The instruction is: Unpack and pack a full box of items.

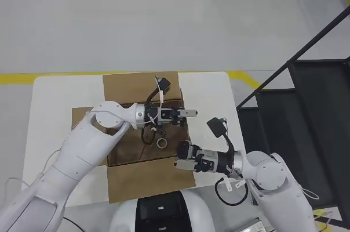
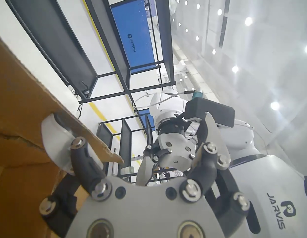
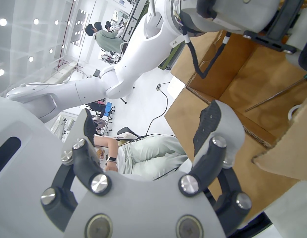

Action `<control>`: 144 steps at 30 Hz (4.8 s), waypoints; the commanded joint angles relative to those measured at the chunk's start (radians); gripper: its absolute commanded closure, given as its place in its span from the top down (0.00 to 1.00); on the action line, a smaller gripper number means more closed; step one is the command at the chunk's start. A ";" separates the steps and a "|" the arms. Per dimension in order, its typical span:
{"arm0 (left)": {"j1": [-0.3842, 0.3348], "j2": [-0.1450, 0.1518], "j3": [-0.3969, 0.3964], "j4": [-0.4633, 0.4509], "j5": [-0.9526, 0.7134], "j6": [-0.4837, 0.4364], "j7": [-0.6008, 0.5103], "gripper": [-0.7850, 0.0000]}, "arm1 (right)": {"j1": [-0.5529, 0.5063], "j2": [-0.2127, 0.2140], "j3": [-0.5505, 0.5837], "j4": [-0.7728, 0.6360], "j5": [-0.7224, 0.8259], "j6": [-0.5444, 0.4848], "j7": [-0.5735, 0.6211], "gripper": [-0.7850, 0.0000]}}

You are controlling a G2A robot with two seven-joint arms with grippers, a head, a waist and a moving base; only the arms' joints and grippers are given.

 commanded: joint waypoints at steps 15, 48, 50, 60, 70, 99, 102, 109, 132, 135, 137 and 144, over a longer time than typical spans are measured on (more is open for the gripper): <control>0.095 0.074 -0.230 -0.044 0.118 -0.071 -0.106 1.00 | -0.063 0.001 0.049 0.020 -0.191 0.314 -0.304 1.00; 0.674 0.243 -0.980 -0.401 -0.015 0.016 -0.247 1.00 | 0.177 -0.014 -0.189 0.115 -0.384 0.310 -0.336 1.00; 0.674 0.243 -0.980 -0.401 -0.015 0.016 -0.247 1.00 | 0.237 -0.017 -0.244 0.121 -0.516 0.397 -0.297 1.00; 0.674 0.243 -0.980 -0.401 -0.015 0.016 -0.247 1.00 | 0.661 -0.110 -0.677 0.369 -0.865 0.751 -0.069 1.00; 0.674 0.243 -0.980 -0.401 -0.015 0.016 -0.247 1.00 | 0.819 -0.191 -0.825 0.525 -0.883 0.872 0.001 1.00; 0.674 0.243 -0.980 -0.401 -0.015 0.016 -0.247 1.00 | 0.819 -0.191 -0.825 0.525 -0.883 0.872 0.001 1.00; 0.674 0.243 -0.980 -0.401 -0.015 0.016 -0.247 1.00 | 0.819 -0.191 -0.825 0.525 -0.883 0.872 0.001 1.00; 0.674 0.243 -0.980 -0.401 -0.015 0.016 -0.247 1.00 | 0.819 -0.191 -0.825 0.525 -0.883 0.872 0.001 1.00; 0.674 0.243 -0.980 -0.401 -0.015 0.016 -0.247 1.00 | 0.811 -0.191 -0.813 0.549 -0.864 0.845 -0.011 1.00; 0.674 0.243 -0.980 -0.401 -0.015 0.016 -0.247 1.00 | 0.829 -0.196 -0.810 0.601 -0.861 0.810 0.020 1.00; 0.674 0.243 -0.980 -0.401 -0.015 0.016 -0.247 1.00 | 0.844 -0.202 -0.824 0.642 -0.882 0.804 0.050 1.00; 0.674 0.243 -0.980 -0.401 -0.015 0.016 -0.247 1.00 | 0.879 -0.232 -0.861 0.768 -0.904 0.823 0.106 1.00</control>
